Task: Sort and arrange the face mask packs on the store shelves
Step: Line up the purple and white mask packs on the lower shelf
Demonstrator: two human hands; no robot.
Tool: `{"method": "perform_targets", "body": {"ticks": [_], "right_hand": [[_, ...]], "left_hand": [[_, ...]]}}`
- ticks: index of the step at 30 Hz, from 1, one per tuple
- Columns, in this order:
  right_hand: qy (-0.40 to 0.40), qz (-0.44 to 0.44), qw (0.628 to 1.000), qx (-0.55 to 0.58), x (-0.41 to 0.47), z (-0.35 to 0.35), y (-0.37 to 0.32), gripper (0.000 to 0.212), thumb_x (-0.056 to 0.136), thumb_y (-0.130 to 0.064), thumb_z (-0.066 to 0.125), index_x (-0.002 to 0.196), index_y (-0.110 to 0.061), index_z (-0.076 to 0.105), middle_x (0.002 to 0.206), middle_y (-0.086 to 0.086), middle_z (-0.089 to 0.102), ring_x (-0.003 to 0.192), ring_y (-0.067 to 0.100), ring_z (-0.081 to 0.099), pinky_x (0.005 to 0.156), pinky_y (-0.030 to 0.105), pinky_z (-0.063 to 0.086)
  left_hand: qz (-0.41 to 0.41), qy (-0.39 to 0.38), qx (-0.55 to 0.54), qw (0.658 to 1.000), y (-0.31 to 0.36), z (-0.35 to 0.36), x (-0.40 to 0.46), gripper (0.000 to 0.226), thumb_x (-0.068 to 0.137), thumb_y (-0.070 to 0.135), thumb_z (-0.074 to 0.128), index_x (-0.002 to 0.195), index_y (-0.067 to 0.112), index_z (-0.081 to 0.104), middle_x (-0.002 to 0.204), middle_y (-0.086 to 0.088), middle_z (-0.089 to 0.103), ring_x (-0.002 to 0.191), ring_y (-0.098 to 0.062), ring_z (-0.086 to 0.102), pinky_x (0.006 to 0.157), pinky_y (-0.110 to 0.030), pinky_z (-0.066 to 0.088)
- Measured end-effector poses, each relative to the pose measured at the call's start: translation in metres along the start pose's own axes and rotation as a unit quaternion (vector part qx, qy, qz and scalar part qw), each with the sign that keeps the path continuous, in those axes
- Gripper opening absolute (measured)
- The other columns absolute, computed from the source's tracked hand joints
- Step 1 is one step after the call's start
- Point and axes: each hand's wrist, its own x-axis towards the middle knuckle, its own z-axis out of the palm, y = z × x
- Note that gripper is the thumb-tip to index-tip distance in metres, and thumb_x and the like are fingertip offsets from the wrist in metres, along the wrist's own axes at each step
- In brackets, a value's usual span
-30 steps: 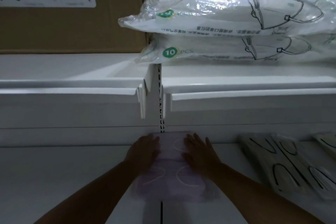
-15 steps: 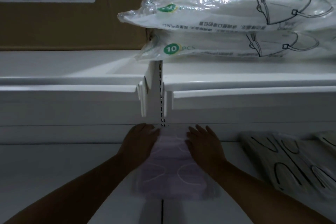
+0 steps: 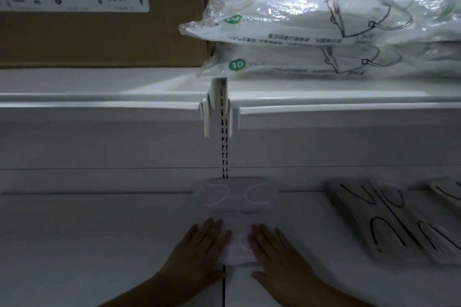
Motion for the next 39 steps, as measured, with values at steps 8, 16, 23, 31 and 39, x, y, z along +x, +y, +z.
{"method": "perform_targets", "body": {"ticks": [8,16,23,31,39], "right_hand": [[-0.011,0.024,0.999,-0.026,0.008,-0.010,0.009,0.060,0.081,-0.050,0.033,0.111,-0.015,0.073,0.120,0.004,0.067,0.110,0.018,0.065,0.108,0.032,0.010],[-0.015,-0.002,1.000,0.012,0.006,-0.002,0.013,0.062,0.078,-0.058,0.049,0.120,-0.016,0.068,0.130,0.009,0.061,0.118,0.024,0.060,0.109,0.036,0.012],[0.126,0.159,0.968,0.146,-0.003,0.020,0.013,0.059,0.102,-0.036,0.034,0.148,-0.001,0.023,0.156,0.016,0.021,0.142,0.021,0.028,0.115,0.022,0.010],[0.092,0.389,0.736,0.546,0.005,0.034,-0.006,0.061,0.095,-0.005,0.052,0.147,0.001,0.021,0.153,0.012,0.027,0.136,0.021,0.037,0.099,0.010,0.018],[0.088,0.421,0.698,0.573,0.020,0.020,0.022,0.057,0.097,-0.021,0.053,0.148,-0.009,0.030,0.146,0.010,0.042,0.130,0.024,0.046,0.105,0.032,0.037]], "left_hand": [[-0.031,0.008,-0.006,0.999,0.002,-0.002,0.018,0.064,0.079,0.055,0.035,0.117,0.019,0.070,0.120,-0.007,0.068,0.108,-0.022,0.067,0.080,-0.037,0.057],[-0.040,-0.007,-0.017,0.999,0.001,-0.001,0.012,0.070,0.080,0.062,0.040,0.126,0.015,0.064,0.130,-0.012,0.061,0.119,-0.029,0.059,0.104,-0.041,0.026],[-0.394,0.110,-0.328,0.851,-0.010,0.009,-0.004,0.054,0.101,0.025,0.045,0.148,0.005,0.030,0.152,-0.013,0.035,0.138,-0.022,0.038,0.111,-0.021,0.018],[-0.477,0.149,-0.676,0.542,0.001,0.009,-0.002,0.036,0.096,-0.007,0.044,0.128,0.009,0.050,0.107,-0.005,0.058,0.084,-0.008,0.058,0.064,-0.010,0.046],[-0.505,0.155,-0.665,0.528,-0.018,0.000,0.010,0.038,0.099,0.001,0.046,0.137,-0.003,0.045,0.123,-0.014,0.057,0.093,-0.023,0.055,0.079,-0.025,0.048]]}}
